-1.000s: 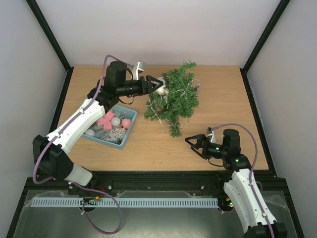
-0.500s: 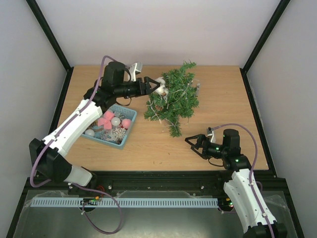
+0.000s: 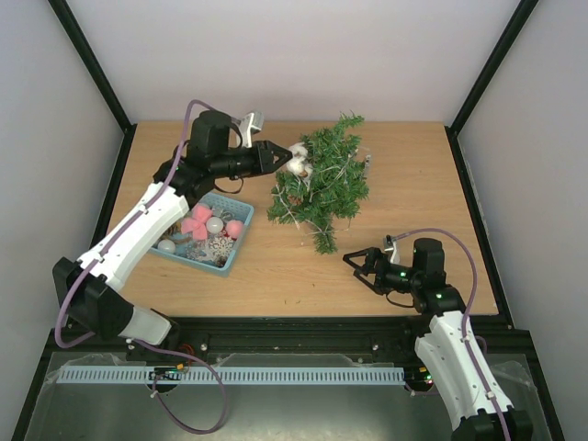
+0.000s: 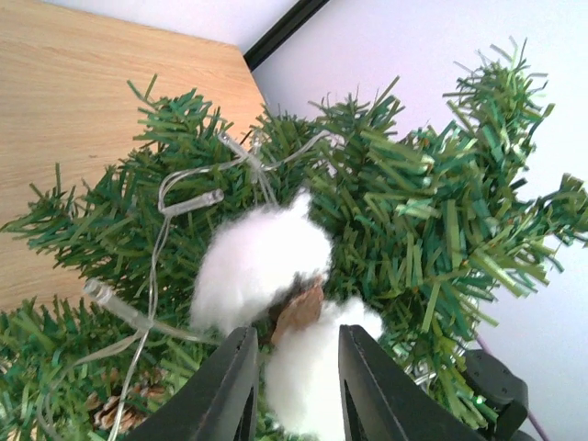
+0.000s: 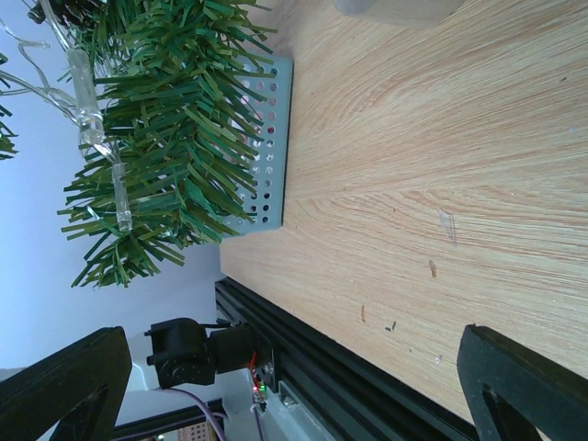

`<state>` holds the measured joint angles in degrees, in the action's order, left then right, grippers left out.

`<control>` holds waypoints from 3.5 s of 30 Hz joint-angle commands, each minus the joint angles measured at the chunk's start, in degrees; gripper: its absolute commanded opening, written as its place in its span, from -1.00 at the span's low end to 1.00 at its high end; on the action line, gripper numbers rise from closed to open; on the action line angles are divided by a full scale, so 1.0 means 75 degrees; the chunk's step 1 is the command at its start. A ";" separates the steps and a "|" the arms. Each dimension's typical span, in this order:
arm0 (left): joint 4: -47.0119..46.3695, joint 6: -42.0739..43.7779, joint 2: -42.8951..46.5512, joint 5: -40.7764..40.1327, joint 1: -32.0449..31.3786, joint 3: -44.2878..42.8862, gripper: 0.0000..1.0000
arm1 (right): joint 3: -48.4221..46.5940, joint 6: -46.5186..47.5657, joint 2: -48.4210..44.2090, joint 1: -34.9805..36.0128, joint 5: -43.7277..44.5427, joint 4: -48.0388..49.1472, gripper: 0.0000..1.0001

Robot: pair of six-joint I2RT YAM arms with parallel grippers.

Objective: Decorate the small christmas tree

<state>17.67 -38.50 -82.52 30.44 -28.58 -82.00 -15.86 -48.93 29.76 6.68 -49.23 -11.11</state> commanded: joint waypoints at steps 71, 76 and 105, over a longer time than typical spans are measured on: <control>0.2251 0.1051 -0.0107 -0.4717 0.3421 0.3746 0.38 | 0.0172 0.0438 0.1386 0.0026 -0.0326 0.0914 0.97; 0.1967 0.1107 -0.0308 -0.4587 0.3629 0.3810 0.25 | 0.0170 0.0447 0.1388 0.0024 -0.0324 0.0925 0.97; 0.2756 0.1537 0.1254 -0.3599 0.3654 0.3285 -0.95 | -0.0164 0.0379 0.0707 0.0027 -0.0230 0.0181 0.97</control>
<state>33.04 -28.49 -77.19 1.96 -0.95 -54.74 -14.63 -46.52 36.36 6.68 -50.13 -6.22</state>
